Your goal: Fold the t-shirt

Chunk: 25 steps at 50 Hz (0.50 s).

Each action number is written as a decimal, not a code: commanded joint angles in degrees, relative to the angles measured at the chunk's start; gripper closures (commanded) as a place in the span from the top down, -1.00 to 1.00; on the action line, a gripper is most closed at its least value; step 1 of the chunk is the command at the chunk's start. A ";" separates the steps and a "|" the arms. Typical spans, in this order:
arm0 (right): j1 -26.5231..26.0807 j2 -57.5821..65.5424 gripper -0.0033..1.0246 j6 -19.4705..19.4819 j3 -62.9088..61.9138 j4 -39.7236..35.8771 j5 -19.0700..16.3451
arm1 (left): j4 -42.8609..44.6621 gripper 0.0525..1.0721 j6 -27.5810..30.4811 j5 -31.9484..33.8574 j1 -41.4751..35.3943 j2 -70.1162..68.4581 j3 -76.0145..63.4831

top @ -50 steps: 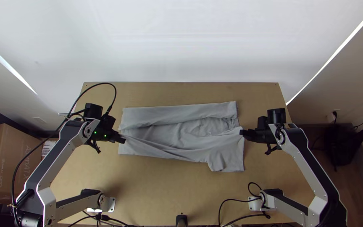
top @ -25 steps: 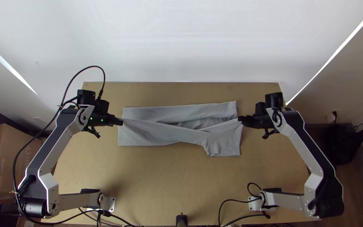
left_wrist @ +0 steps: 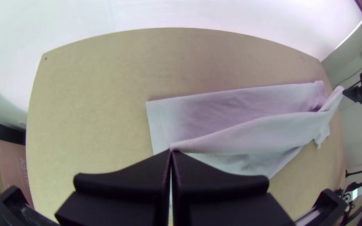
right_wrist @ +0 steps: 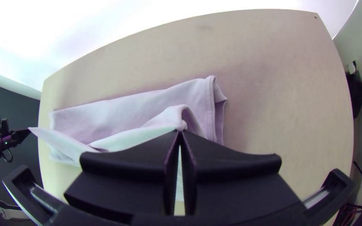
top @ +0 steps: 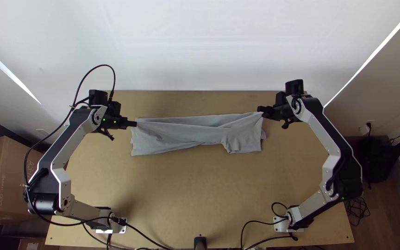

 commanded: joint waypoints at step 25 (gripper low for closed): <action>-1.35 18.99 -0.28 -0.32 15.05 0.31 3.52 | 6.14 -0.03 -5.60 0.54 0.85 13.18 9.27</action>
